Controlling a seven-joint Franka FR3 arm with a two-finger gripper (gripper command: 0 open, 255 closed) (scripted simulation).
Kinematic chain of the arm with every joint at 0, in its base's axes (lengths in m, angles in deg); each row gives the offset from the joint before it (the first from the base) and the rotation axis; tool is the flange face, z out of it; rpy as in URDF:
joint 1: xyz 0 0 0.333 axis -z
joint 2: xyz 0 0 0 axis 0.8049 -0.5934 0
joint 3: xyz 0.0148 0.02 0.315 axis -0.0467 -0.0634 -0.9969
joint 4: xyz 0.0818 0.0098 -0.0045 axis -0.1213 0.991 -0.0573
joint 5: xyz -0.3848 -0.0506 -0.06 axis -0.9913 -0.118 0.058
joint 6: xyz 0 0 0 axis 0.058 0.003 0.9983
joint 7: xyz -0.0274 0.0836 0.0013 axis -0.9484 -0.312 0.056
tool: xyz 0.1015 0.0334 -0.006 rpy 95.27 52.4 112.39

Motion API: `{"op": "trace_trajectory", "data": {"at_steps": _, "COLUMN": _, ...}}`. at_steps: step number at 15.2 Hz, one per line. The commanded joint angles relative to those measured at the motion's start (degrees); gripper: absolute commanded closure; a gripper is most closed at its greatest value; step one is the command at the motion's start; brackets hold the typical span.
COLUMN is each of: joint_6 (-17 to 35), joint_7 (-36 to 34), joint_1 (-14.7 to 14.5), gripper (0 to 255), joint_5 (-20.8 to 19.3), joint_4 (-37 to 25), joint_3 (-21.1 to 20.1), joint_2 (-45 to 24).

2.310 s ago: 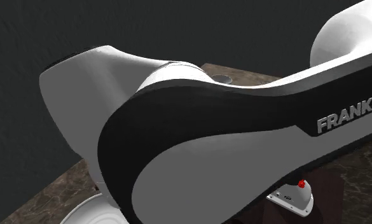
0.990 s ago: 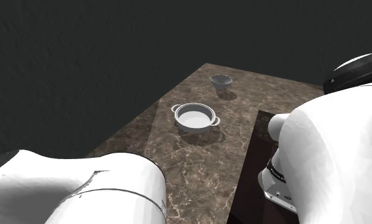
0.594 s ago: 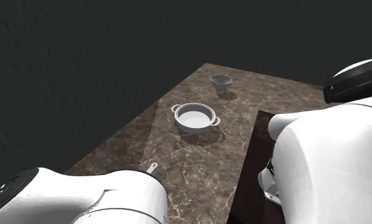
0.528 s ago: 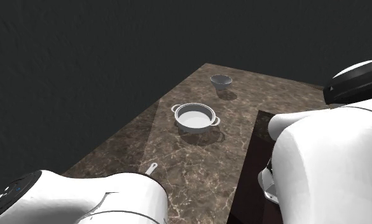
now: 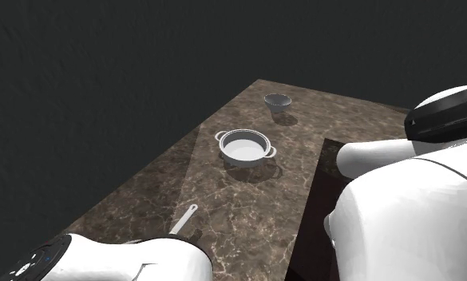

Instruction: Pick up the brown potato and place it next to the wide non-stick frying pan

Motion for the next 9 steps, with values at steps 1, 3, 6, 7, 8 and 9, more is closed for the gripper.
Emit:
{"op": "trace_trajectory", "data": {"at_steps": 1, "joint_6": 0.20, "joint_7": 0.14, "joint_1": 0.09, "gripper": 255, "joint_5": 0.07, "joint_4": 0.34, "joint_3": -0.29, "joint_2": 0.51}}
{"op": "trace_trajectory", "data": {"at_steps": 3, "joint_6": 0.18, "joint_7": 0.15, "joint_1": 0.07, "gripper": 255, "joint_5": 0.10, "joint_4": 0.34, "joint_3": -0.25, "joint_2": 0.54}}
{"op": "trace_trajectory", "data": {"at_steps": 6, "joint_6": 0.15, "joint_7": 0.17, "joint_1": 0.04, "gripper": 255, "joint_5": 0.15, "joint_4": 0.33, "joint_3": -0.19, "joint_2": 0.59}}
{"op": "trace_trajectory", "data": {"at_steps": 7, "joint_6": 0.25, "joint_7": 0.14, "joint_1": -0.12, "gripper": 0, "joint_5": 0.16, "joint_4": 0.48, "joint_3": -0.18, "joint_2": 0.55}}
{"op": "trace_trajectory", "data": {"at_steps": 8, "joint_6": 0.23, "joint_7": 0.09, "joint_1": -0.09, "gripper": 0, "joint_5": 0.19, "joint_4": 0.39, "joint_3": -0.22, "joint_2": 0.59}}
{"op": "trace_trajectory", "data": {"at_steps": 9, "joint_6": 0.27, "joint_7": 0.12, "joint_1": -0.14, "gripper": 0, "joint_5": 0.19, "joint_4": 0.49, "joint_3": -0.20, "joint_2": 0.56}}
